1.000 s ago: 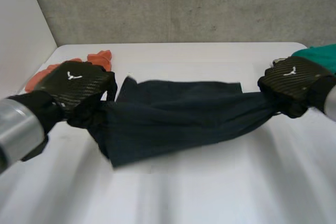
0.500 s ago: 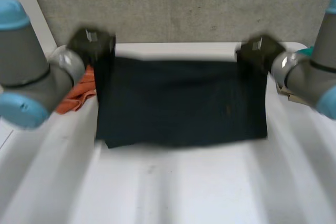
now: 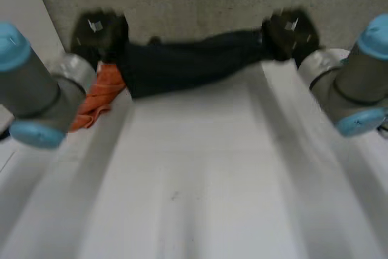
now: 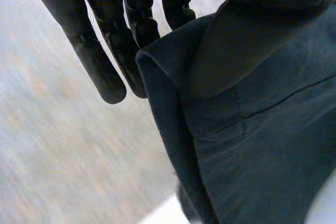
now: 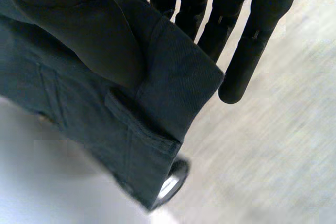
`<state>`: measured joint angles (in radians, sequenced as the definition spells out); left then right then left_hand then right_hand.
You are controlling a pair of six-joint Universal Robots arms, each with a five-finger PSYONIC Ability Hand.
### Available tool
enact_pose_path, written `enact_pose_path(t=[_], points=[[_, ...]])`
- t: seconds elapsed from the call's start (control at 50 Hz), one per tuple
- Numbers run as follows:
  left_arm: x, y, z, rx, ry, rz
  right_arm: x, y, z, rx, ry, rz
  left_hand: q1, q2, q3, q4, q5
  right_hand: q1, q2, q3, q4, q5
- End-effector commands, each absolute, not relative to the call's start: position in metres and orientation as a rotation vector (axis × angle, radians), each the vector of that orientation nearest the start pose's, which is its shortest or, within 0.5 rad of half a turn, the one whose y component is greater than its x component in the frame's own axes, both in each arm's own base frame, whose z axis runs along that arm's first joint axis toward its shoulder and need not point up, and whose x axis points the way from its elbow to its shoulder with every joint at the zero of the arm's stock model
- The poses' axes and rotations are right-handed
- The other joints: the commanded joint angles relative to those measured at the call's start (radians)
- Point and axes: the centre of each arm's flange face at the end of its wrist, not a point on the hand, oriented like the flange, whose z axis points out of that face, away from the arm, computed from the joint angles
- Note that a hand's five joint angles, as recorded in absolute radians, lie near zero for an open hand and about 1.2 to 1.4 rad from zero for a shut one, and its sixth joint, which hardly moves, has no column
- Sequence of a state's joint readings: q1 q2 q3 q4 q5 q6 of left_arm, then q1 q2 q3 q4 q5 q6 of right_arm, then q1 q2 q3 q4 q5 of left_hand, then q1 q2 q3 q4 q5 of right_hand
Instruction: Fold the laundry.
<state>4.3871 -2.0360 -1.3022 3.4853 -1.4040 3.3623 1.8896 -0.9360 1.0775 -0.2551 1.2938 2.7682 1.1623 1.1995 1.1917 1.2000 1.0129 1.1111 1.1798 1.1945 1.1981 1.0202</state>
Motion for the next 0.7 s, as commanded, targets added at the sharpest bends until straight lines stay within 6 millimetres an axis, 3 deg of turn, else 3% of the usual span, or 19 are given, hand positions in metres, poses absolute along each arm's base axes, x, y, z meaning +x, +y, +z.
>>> enact_pose_path(t=[0.02,0.1,0.2,0.3,0.4,0.42,0.48,0.52,0.6,0.66,0.7], points=[[-0.275,-0.316,0.164,1.01,2.31,-2.158,0.29,-0.349,0.164,-1.257,2.068,-1.878,0.234,0.197,0.205,0.196,0.209,0.285,0.216,0.202,0.198,0.202],[-0.267,-0.285,0.149,1.12,2.404,-1.957,0.277,-0.333,0.149,-1.338,2.182,-1.735,0.234,0.197,0.205,0.196,0.209,0.285,0.216,0.202,0.198,0.202],[-0.258,-0.254,0.164,1.173,2.46,-1.867,0.265,-0.313,0.152,-1.379,2.253,-1.605,0.234,0.197,0.205,0.196,0.209,0.285,0.216,0.202,0.198,0.202],[-0.249,-0.208,0.18,1.308,2.558,-1.691,0.249,-0.283,0.164,-1.505,2.304,-1.468,0.234,0.197,0.205,0.196,0.209,0.285,0.216,0.202,0.198,0.202],[-0.232,-0.162,0.186,1.511,2.629,-1.317,0.228,-0.24,0.171,-1.693,2.355,-1.198,0.234,0.197,0.205,0.196,0.209,0.285,0.216,0.202,0.198,0.202],[-0.226,-0.148,0.189,1.588,2.632,-1.177,0.22,-0.221,0.173,-1.764,2.355,-1.059,0.234,0.197,0.205,0.196,0.209,0.285,0.216,0.202,0.198,0.202],[-0.216,-0.125,0.194,1.718,2.644,-0.92,0.208,-0.197,0.176,-1.86,2.328,-0.874,0.234,0.197,0.205,0.196,0.209,0.285,0.216,0.202,0.198,0.202],[-0.215,-0.12,0.196,1.765,2.635,-0.861,0.203,-0.185,0.18,-1.923,2.252,-0.821,0.234,0.197,0.205,0.196,0.209,0.285,0.216,0.202,0.198,0.202],[-0.225,-0.134,0.203,1.793,2.527,-1.01,0.206,-0.187,0.184,-1.91,2.186,-0.893,0.234,0.197,0.205,0.196,0.209,0.285,0.216,0.202,0.198,0.202],[-0.241,-0.162,0.206,1.723,2.442,-1.231,0.21,-0.204,0.186,-1.841,2.21,-0.971,0.234,0.197,0.205,0.196,0.209,0.285,0.216,0.202,0.198,0.202],[-0.253,-0.191,0.209,1.624,2.384,-1.411,0.218,-0.226,0.188,-1.739,2.246,-1.08,0.234,0.197,0.205,0.196,0.209,0.285,0.216,0.202,0.198,0.202]])
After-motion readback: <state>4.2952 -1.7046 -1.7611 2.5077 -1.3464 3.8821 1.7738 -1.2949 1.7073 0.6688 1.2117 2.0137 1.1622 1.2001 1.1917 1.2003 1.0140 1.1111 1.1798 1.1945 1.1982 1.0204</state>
